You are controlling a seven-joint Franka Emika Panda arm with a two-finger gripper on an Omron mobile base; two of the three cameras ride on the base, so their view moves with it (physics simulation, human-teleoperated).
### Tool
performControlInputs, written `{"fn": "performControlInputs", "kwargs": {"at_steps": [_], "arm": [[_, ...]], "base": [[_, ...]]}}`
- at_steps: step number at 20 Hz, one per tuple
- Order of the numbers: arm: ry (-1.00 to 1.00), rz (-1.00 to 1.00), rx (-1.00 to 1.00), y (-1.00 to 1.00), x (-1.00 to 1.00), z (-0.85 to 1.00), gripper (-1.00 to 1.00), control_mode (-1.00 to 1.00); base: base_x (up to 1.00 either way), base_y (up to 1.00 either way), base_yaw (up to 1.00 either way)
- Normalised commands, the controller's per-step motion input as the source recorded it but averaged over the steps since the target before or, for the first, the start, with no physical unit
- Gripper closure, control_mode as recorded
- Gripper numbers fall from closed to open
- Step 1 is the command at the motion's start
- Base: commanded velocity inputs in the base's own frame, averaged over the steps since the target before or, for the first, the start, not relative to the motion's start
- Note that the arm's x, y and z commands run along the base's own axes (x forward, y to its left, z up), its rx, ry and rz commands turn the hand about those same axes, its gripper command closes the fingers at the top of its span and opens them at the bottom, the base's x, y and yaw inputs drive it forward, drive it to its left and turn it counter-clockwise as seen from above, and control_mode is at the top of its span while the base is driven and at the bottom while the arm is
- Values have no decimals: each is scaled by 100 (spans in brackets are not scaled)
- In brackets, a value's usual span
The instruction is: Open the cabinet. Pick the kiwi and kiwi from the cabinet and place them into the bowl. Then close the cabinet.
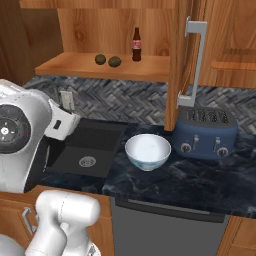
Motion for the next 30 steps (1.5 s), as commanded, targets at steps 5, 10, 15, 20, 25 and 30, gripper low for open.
{"fn": "performControlInputs", "kwargs": {"at_steps": [5,10,15,20,25,30], "arm": [[11,-13,-19,-24,20,17,-100,-100],[3,-1,-29,1,48,-3,-100,-100],[0,0,-25,6,27,-11,-100,-100],[-4,-1,-5,0,23,0,-100,-100],[0,0,0,0,38,0,-100,-100],[0,0,0,0,53,0,-100,-100]], "base": [[0,0,0],[0,0,0],[0,0,0],[0,0,0],[0,0,0],[0,0,0]]}}
